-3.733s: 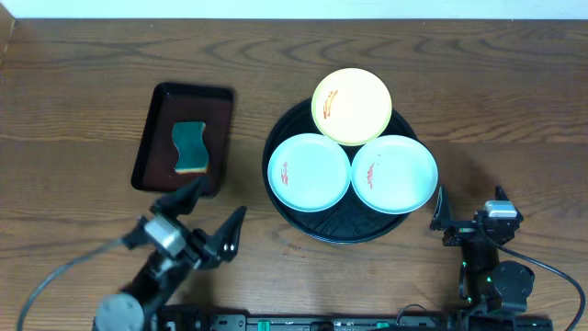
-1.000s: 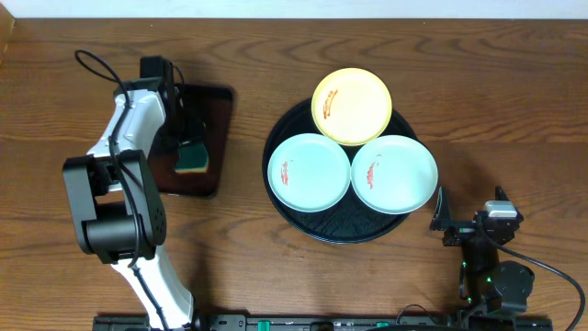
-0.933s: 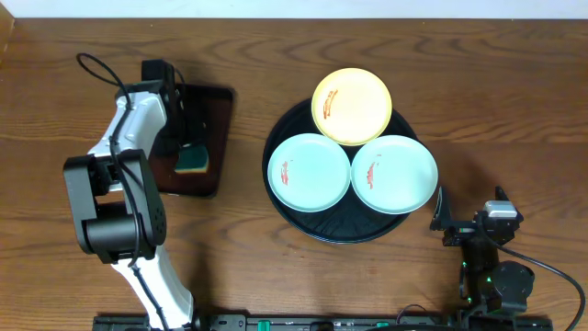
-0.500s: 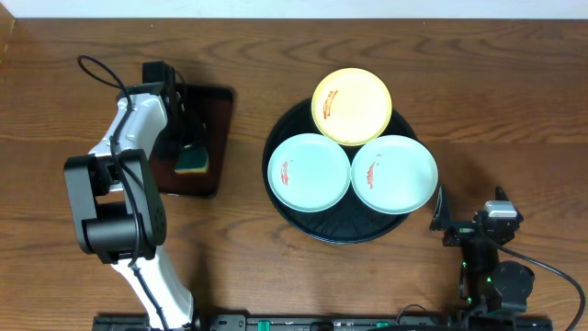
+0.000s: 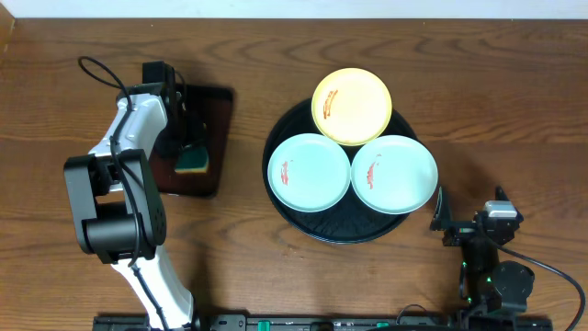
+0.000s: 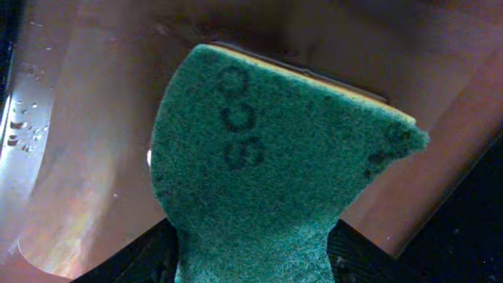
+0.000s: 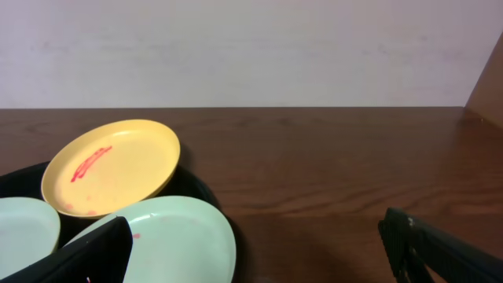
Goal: Clean dirty plates on tray and stack at the side
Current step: 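Grasp the green sponge with the left gripper and lift it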
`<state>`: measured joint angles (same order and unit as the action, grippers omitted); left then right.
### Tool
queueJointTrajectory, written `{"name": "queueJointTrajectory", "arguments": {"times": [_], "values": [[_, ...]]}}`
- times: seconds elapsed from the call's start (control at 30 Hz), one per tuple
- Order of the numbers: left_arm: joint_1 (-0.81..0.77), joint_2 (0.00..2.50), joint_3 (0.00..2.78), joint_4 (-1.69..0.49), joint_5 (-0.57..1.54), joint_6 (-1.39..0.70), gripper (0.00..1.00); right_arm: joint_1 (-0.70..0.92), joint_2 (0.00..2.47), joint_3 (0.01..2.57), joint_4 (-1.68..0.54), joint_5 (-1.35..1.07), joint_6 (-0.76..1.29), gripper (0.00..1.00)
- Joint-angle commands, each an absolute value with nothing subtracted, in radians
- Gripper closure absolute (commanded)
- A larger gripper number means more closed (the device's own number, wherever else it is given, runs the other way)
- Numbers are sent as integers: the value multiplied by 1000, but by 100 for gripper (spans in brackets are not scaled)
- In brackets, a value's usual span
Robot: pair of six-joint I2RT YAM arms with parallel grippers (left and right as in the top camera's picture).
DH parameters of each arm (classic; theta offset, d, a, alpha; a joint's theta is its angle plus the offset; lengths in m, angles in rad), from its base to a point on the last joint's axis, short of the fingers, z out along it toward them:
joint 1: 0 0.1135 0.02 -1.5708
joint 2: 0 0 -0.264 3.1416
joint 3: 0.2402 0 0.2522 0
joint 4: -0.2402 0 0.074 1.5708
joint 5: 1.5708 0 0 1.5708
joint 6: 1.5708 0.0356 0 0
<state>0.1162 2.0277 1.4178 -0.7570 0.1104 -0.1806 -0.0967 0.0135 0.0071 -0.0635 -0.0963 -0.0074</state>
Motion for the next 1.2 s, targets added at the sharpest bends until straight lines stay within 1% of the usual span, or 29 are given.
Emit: {"name": "queueJointTrajectory", "arguments": {"times": [0.0,0.1,0.17,0.23,0.3,0.33,0.37,0.5,0.87,1.17], "values": [[118,2034,1406,-754,119,-178,44,-99,10,6,-68,-95,6,1],[118,2034,1406,-752,119,-178,48,-99,10,6,-68,-95,6,1],[118,2034,1406,-749,119,-177,54,-99,10,6,-68,-94,6,1],[118,2034,1406,-749,119,-178,71,-99,10,6,-68,-94,6,1],[118,2032,1407,-746,120,-178,85,-99,10,6,-68,-94,6,1],[118,2029,1408,-746,120,-178,90,-99,10,6,-68,-94,6,1],[118,2026,1412,-747,120,-178,92,-99,10,6,-68,-95,6,1],[118,1977,1428,-752,120,-178,92,-99,10,6,-68,-95,6,1],[118,1741,1433,-715,120,-178,92,-99,10,6,-68,-95,6,1],[118,1608,1433,-645,120,-178,92,-99,10,6,-68,-94,6,1]]}}
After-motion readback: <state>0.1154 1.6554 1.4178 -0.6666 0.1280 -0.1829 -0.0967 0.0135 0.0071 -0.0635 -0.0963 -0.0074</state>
